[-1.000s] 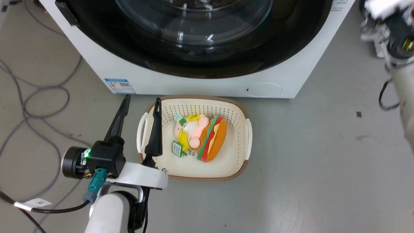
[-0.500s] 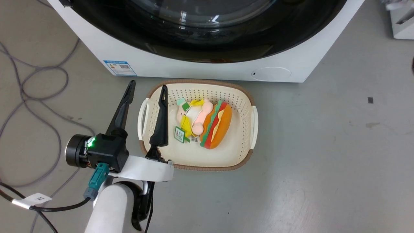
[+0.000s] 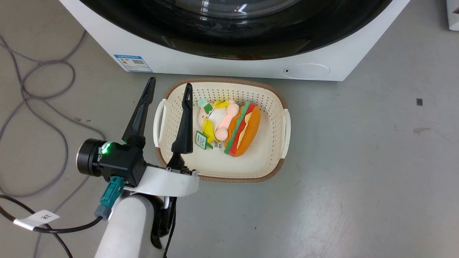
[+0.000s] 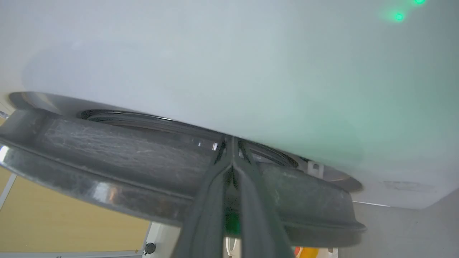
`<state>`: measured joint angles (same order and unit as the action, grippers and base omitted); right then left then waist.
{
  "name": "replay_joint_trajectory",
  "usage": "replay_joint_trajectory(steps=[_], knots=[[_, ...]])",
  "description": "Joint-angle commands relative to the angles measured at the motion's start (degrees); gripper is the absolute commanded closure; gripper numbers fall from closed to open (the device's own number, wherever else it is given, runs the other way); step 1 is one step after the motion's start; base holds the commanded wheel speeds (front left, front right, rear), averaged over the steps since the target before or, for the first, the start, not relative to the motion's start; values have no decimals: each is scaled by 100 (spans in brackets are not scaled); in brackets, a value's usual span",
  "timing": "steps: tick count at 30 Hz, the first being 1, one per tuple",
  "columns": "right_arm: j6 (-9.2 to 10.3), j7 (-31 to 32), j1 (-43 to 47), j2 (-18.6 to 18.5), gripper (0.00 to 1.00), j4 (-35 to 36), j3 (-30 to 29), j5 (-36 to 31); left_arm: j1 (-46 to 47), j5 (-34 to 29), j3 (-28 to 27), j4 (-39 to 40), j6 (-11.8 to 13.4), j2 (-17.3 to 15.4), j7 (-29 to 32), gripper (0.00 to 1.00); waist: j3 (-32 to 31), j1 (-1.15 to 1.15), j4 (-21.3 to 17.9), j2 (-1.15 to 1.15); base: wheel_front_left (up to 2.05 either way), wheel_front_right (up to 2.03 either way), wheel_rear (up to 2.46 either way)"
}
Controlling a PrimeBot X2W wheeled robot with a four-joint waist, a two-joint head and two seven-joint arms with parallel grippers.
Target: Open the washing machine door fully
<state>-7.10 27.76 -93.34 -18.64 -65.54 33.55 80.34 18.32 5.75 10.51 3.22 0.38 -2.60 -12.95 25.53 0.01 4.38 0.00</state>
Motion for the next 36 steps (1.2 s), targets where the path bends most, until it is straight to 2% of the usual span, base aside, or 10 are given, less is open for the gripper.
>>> replay_joint_trajectory(steps=[1,13,27,36], knots=[[-35,114,-263,43,100,-154,104,210,133,31,32,-1,21,-24,-61,0,5,-1,4,0,0,0,0],[-39,1247,-689,86,100,-723,524,1149,168,120,174,-110,71,-28,-205,0,-152,-1,-30,0,0,0,0],[-39,1697,151,80,100,-202,473,1324,15,105,207,-258,96,-28,-205,0,-367,-1,3,0,0,0,0],[-39,2030,826,33,100,239,492,1441,-237,32,155,-409,139,-28,-205,0,-795,-1,-53,0,0,0,0]])
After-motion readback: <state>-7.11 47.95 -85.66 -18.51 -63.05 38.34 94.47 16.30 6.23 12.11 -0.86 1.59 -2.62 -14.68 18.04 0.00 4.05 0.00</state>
